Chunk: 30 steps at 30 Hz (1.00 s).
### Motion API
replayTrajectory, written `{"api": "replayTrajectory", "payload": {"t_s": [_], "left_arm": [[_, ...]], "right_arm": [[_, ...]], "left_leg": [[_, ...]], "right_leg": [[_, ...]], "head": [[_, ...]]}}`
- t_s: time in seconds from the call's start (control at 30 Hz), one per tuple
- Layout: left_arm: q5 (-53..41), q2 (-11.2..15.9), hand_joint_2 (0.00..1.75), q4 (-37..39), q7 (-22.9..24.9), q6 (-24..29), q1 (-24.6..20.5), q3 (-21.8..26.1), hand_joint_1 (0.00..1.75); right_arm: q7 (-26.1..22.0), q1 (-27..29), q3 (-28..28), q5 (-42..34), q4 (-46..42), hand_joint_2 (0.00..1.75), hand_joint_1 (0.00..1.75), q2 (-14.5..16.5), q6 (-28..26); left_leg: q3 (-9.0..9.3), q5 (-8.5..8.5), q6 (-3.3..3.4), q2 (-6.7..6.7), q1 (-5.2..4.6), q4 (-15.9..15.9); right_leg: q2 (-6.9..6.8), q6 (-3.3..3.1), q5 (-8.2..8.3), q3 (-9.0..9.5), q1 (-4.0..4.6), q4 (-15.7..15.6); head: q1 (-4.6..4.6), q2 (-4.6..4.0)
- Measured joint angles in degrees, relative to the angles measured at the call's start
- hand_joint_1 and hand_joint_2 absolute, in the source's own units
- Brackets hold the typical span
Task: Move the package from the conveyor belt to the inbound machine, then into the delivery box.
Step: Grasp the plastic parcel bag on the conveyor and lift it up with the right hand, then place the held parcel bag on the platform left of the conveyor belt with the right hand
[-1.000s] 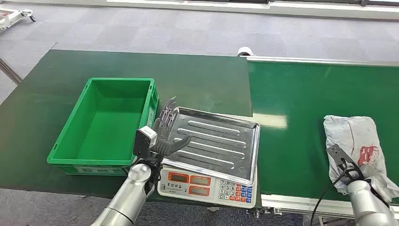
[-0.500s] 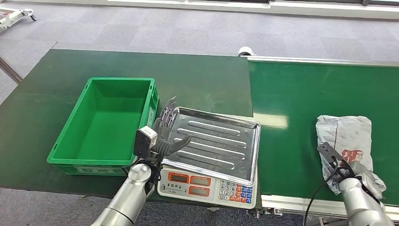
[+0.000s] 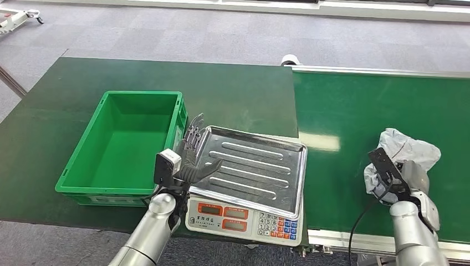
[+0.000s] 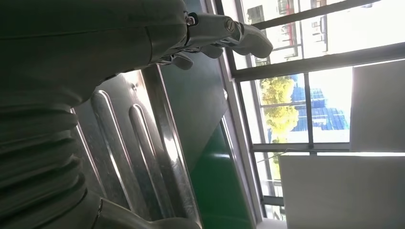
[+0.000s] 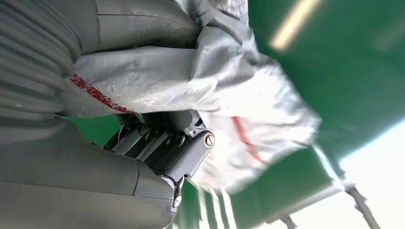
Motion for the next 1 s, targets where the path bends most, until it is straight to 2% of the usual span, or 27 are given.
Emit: {"api": "replayTrajectory", "payload": {"t_s": [0.27, 0.5, 0.63, 0.8, 0.9, 1.0], "left_arm": [[-0.14, -0.02, 1.75, -0.46, -0.01, -0.66, -0.13, 0.03, 0.00], [0.15, -0.07, 1.75, -0.40, -0.01, -0.71, -0.30, 0.03, 0.00], [1.12, -0.10, 1.75, -0.44, 0.00, -0.02, -0.17, 0.03, 0.00], [3.97, -0.83, 1.75, -1.59, -0.01, 4.35, 0.66, 1.25, 0.00], [4.42, -1.43, 1.75, -1.94, -0.01, 6.53, 0.91, 2.34, 0.00], [4.78, -2.29, 1.75, -1.92, -0.01, 7.94, 0.96, 3.24, 0.00]], "right_arm": [[-9.74, 7.89, 4.59, -8.45, -21.90, 1.75, 1.75, 5.18, -3.76], [-18.47, 13.83, 8.69, -13.30, -36.75, 1.75, 1.75, 8.03, -9.84], [-21.28, 16.33, 11.86, -14.34, -41.22, 1.75, 1.75, 8.61, -14.37], [-23.74, 18.20, 16.04, -17.16, -43.35, 1.75, 1.75, 8.65, -19.74], [-24.17, 17.67, 19.19, -14.40, -43.52, 1.75, 1.75, 8.64, -21.27], [-24.25, 14.73, 24.14, -11.12, -42.88, 1.75, 1.75, 8.62, -21.96]], "left_leg": [[-0.14, -0.01, -0.01, -0.06, -0.01, -0.03], [-0.19, -0.03, -0.03, -0.06, -0.01, -0.03], [-0.18, -0.04, -0.04, -0.06, -0.01, -0.03], [-0.20, -0.05, -0.05, -0.01, -0.01, -0.04], [-0.23, -0.04, -0.06, 0.01, -0.01, -0.04], [-0.22, -0.01, -0.10, 0.06, -0.01, -0.05]], "right_leg": [[-0.03, -0.03, -0.07, -0.15, -0.02, 0.00], [-0.04, -0.05, -0.09, -0.20, -0.02, 0.00], [-0.03, -0.05, -0.10, -0.20, -0.02, 0.00], [0.00, -0.06, -0.09, -0.20, -0.02, 0.00], [0.00, -0.06, -0.09, -0.21, -0.02, 0.01], [0.05, -0.09, -0.06, -0.25, -0.01, 0.02]], "head": [[-0.01, 0.00], [-0.01, 0.00], [-0.01, 0.00], [-0.01, 0.00], [0.00, 0.00], [-0.01, 0.00]]}}
